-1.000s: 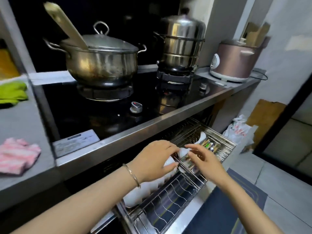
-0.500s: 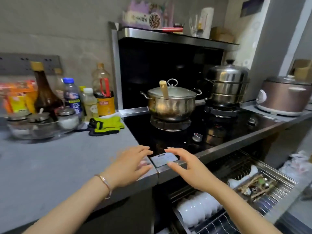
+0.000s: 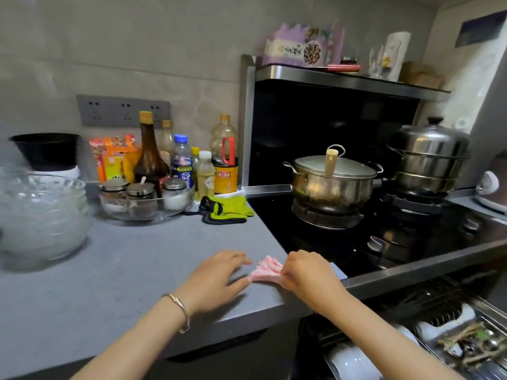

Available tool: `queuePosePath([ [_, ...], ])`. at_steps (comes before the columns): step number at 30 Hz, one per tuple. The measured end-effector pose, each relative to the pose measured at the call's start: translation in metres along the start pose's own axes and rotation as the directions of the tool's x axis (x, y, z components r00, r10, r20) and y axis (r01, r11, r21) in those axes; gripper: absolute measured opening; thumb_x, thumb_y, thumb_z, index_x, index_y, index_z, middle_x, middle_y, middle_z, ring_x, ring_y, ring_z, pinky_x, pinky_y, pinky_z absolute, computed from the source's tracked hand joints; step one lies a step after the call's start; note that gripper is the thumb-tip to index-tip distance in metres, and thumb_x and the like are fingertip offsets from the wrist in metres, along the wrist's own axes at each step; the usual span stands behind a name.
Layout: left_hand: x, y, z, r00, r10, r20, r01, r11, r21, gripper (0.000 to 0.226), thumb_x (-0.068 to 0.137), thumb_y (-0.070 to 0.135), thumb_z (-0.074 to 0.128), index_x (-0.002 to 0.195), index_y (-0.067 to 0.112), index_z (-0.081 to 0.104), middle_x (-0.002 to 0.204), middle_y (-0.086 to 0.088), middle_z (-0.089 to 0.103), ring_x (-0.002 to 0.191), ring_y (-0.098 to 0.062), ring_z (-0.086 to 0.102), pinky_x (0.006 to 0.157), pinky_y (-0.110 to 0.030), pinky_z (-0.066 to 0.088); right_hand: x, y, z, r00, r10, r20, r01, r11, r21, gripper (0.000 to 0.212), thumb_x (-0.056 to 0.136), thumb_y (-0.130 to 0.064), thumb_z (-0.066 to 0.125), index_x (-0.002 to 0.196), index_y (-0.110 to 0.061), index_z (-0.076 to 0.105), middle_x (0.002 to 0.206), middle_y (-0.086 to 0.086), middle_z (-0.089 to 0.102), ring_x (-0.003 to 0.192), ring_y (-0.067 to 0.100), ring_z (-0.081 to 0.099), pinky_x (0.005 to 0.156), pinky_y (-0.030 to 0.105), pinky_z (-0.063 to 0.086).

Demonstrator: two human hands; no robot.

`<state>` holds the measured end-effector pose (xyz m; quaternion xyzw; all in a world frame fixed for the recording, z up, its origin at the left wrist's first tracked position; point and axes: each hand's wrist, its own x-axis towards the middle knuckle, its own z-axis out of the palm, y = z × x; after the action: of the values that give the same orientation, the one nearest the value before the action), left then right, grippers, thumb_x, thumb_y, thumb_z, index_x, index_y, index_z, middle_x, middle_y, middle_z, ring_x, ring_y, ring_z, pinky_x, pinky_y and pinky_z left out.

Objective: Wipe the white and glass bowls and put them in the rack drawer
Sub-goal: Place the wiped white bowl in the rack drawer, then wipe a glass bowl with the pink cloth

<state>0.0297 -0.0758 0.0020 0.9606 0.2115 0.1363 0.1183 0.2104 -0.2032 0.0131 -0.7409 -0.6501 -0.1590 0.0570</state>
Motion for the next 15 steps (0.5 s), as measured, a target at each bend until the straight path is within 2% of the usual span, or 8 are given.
queuePosePath([
  [2, 0.004, 0.002, -0.001, 0.999, -0.021, -0.031, 0.018, 0.996, -0.089, 0.065, 0.087, 0.065, 0.042, 0.142, 0.029, 0.04, 0.147, 0.013, 0.038, 0.136, -0.005, 0.033, 0.11, -0.019, 0.023, 0.007, -0.002, -0.008, 0.997, 0.057, 0.043, -0.059, 0.998, 0.032, 0.029, 0.096, -0.036, 0.047, 0.1, -0.02, 0.07, 0.098, 0.001, 0.065, 0.096, 0.023, 0.058, 0.078, 0.036, 0.044],
  [5, 0.01, 0.0, -0.011, 0.992, -0.114, -0.045, 0.09, 0.929, -0.358, 0.061, 0.088, 0.05, 0.058, 0.141, 0.028, 0.037, 0.134, 0.02, 0.043, 0.125, 0.001, 0.042, 0.107, -0.02, 0.031, 0.022, -0.005, -0.027, 0.991, 0.126, -0.043, -0.101, 0.923, 0.373, 0.019, 0.094, -0.03, 0.053, 0.1, -0.023, 0.07, 0.09, -0.002, 0.071, 0.087, 0.019, 0.065, 0.075, 0.037, 0.051],
  [7, 0.013, -0.006, -0.024, 0.983, -0.167, -0.074, 0.086, 0.781, -0.619, 0.041, 0.088, 0.035, 0.063, 0.126, 0.022, 0.053, 0.117, 0.017, 0.059, 0.104, 0.006, 0.056, 0.096, -0.02, 0.042, 0.038, -0.012, -0.041, 0.991, 0.121, -0.061, -0.059, 0.789, 0.612, 0.015, 0.095, -0.022, 0.056, 0.093, -0.017, 0.07, 0.082, -0.002, 0.071, 0.076, 0.013, 0.066, 0.072, 0.033, 0.052],
  [9, 0.009, -0.014, -0.042, 0.965, -0.242, -0.099, 0.057, 0.565, -0.823, 0.021, 0.09, 0.018, 0.062, 0.11, 0.012, 0.065, 0.097, 0.007, 0.07, 0.084, 0.001, 0.063, 0.08, -0.018, 0.048, 0.052, -0.023, -0.057, 0.994, 0.106, -0.039, -0.033, 0.605, 0.796, 0.017, 0.096, -0.019, 0.056, 0.092, -0.009, 0.069, 0.08, 0.003, 0.07, 0.07, 0.011, 0.063, 0.069, 0.026, 0.051],
  [11, 0.0, -0.023, -0.059, 0.942, -0.321, -0.101, 0.06, 0.455, -0.888, 0.018, 0.091, 0.015, 0.06, 0.104, 0.005, 0.067, 0.089, -0.003, 0.071, 0.079, -0.011, 0.063, 0.072, -0.02, 0.05, 0.064, -0.037, -0.069, 0.996, 0.09, -0.006, -0.034, 0.436, 0.899, 0.02, 0.096, -0.018, 0.055, 0.096, -0.004, 0.069, 0.08, 0.008, 0.07, 0.069, 0.011, 0.062, 0.064, 0.02, 0.051],
  [13, -0.012, -0.03, -0.075, 0.924, -0.355, -0.139, 0.037, 0.445, -0.895, 0.018, 0.092, 0.017, 0.059, 0.098, 0.001, 0.064, 0.077, -0.005, 0.068, 0.067, -0.018, 0.06, 0.059, -0.021, 0.049, 0.073, -0.049, -0.072, 0.997, 0.075, 0.023, -0.046, 0.335, 0.941, 0.02, 0.095, -0.018, 0.055, 0.098, -0.004, 0.069, 0.08, 0.007, 0.07, 0.068, 0.01, 0.063, 0.062, 0.018, 0.052],
  [15, -0.024, -0.036, -0.091, 0.904, -0.374, -0.207, 0.001, 0.487, -0.874, 0.014, 0.092, 0.017, 0.058, 0.091, 0.004, 0.062, 0.066, -0.002, 0.063, 0.054, -0.015, 0.055, 0.049, -0.022, 0.047, 0.081, -0.059, -0.072, 0.997, 0.046, 0.058, -0.069, 0.279, 0.958, 0.019, 0.095, -0.019, 0.056, 0.098, -0.008, 0.07, 0.08, 0.004, 0.071, 0.069, 0.009, 0.066, 0.063, 0.017, 0.052],
])
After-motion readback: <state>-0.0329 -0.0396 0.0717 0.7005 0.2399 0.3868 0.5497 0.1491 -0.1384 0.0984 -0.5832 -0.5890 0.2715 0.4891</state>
